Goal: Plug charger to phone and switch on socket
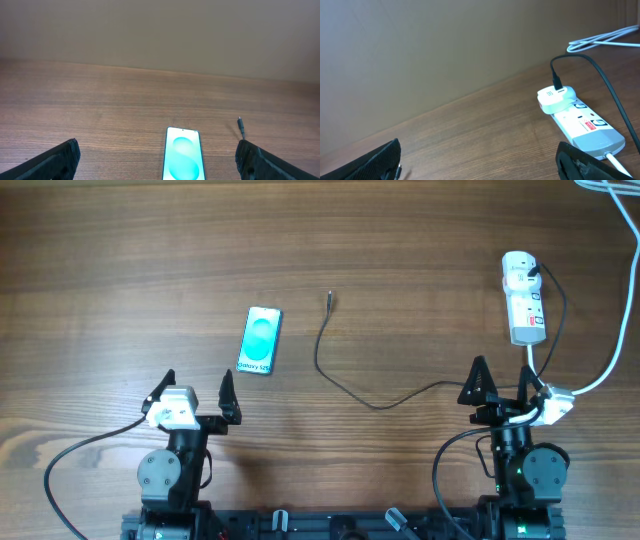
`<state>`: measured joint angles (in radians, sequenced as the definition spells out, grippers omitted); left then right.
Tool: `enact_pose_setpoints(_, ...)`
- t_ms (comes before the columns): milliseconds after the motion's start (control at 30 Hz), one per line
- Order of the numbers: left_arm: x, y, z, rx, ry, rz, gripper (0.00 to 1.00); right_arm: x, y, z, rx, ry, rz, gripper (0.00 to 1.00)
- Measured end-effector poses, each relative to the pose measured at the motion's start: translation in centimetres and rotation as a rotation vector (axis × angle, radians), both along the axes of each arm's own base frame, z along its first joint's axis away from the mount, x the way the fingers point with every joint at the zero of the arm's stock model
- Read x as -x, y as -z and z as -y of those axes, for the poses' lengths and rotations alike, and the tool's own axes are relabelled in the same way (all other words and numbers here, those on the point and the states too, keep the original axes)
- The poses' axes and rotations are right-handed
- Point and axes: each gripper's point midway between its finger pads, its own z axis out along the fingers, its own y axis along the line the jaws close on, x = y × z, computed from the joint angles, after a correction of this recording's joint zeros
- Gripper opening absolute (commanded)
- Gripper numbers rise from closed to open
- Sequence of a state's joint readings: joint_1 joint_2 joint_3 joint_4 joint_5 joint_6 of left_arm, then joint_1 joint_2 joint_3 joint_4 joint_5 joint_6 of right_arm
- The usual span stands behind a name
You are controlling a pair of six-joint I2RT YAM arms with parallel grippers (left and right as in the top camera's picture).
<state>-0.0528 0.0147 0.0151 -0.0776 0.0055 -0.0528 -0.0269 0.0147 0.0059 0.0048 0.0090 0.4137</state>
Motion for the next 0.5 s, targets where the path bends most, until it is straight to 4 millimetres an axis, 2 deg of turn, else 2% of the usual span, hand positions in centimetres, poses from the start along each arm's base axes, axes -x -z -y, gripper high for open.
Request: enact_pose_setpoints(500,0.00,0.00,0.00,0.000,0.000,0.000,1.00,0.00,-0.02,-0.01,-0.006,0.000,0.001,1.00)
